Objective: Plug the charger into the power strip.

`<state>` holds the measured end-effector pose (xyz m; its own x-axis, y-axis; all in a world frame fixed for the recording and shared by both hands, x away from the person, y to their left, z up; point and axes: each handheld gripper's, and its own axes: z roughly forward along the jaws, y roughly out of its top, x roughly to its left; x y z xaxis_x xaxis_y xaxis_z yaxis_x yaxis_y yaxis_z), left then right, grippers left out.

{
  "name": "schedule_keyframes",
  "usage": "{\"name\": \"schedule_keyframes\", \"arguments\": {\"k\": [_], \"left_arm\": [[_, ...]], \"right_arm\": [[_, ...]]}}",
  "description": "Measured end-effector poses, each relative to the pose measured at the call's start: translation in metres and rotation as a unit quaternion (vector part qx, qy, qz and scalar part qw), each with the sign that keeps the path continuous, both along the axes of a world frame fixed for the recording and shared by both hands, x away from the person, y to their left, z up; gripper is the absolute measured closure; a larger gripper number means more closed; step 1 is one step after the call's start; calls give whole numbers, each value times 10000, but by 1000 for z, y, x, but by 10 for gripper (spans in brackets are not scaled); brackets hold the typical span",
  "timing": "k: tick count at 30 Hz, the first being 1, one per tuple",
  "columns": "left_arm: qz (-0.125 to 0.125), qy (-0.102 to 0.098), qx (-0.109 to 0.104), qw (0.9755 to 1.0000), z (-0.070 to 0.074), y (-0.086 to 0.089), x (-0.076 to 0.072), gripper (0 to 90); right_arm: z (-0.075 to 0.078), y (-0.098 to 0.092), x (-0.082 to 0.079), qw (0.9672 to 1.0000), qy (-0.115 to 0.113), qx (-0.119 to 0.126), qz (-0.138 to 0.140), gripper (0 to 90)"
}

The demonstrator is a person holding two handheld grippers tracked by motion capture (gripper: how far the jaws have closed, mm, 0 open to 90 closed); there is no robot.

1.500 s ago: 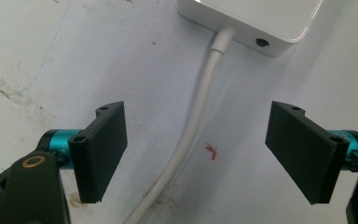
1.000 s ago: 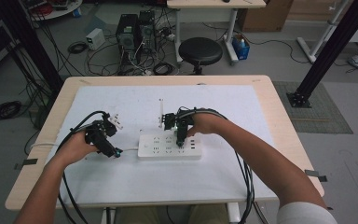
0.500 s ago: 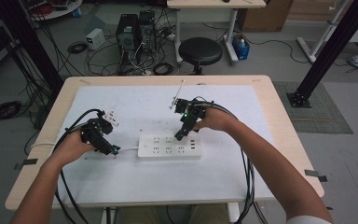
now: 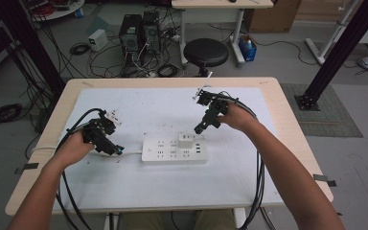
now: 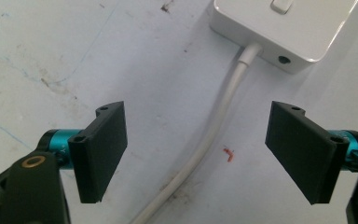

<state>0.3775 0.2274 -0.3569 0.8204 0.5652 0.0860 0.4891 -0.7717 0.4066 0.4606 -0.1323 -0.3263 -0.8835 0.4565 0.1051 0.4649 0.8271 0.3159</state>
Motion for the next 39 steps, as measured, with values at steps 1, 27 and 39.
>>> {"name": "schedule_keyframes", "arguments": {"k": [1, 27, 39], "left_arm": [[45, -9, -23, 10000, 1, 1, 1, 207], [-49, -242, -82, 9997, 13, 4, -5, 52], [20, -249, -39, 9997, 14, 8, -8, 51]], "right_arm": [[1, -3, 1, 10000, -74, 36, 30, 5], [15, -124, -74, 9892, -666, 195, -1293, 6], [4, -115, -79, 9899, -704, 61, -1229, 6]]}}
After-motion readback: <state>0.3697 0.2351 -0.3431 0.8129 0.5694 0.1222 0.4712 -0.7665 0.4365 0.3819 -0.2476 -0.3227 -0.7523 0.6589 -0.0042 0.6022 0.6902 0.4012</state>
